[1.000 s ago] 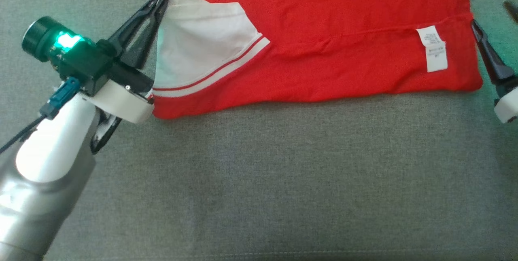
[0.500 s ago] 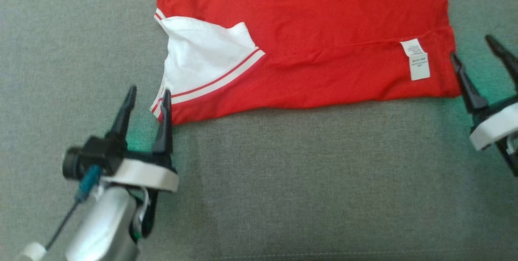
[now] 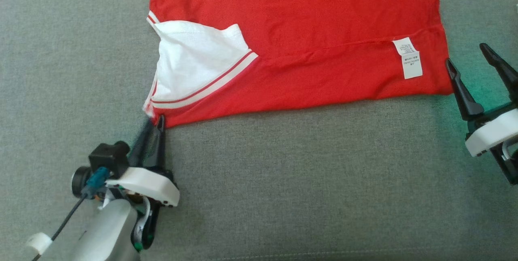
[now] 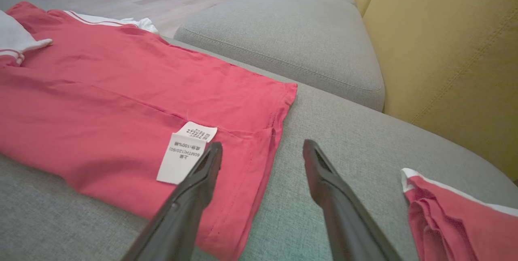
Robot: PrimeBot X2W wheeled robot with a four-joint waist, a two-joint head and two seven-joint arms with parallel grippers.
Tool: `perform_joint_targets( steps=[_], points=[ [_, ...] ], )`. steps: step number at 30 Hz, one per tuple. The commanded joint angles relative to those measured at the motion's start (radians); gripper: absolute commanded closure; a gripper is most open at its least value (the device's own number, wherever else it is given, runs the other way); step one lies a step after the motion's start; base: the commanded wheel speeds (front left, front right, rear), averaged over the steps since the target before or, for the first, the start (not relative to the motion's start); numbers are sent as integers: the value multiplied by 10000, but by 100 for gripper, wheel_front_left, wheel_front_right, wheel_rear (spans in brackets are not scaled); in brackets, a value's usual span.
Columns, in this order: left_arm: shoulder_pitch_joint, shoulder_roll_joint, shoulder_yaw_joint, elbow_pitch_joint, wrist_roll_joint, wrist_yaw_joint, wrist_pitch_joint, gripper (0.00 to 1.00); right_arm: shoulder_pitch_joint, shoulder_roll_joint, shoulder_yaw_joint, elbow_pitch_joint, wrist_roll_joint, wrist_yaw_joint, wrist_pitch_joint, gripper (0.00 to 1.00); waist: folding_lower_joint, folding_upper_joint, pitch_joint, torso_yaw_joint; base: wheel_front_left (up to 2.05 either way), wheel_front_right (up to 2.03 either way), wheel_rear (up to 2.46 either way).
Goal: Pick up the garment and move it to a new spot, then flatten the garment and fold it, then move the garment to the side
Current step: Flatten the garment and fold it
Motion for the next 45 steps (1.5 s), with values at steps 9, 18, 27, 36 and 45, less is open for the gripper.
perform_joint_targets(
  steps=[9,18,27,36,45],
  points=[
    [-146,270,222,-650,-32,-244,-343,100,491,320,-64,813,1012,65,13,0,1,0,-101,230,0,0,0],
    [-202,476,135,-639,85,-292,-407,100,205,526,717,1590,2661,65,1076,56,1,0,-134,335,0,0,0],
    [9,548,-15,-492,34,-426,-446,100,574,-441,1554,1009,4330,65,1455,100,1,0,-643,373,0,0,0],
    [1635,564,-251,-937,-250,-243,-399,100,2298,-1466,1525,125,5173,65,1116,100,1,0,-1544,303,0,0,0],
    [2924,652,-336,-1780,-526,101,-271,100,3902,-1667,1009,-443,5377,65,1127,100,1,0,-1746,394,0,0,0]
  ],
)
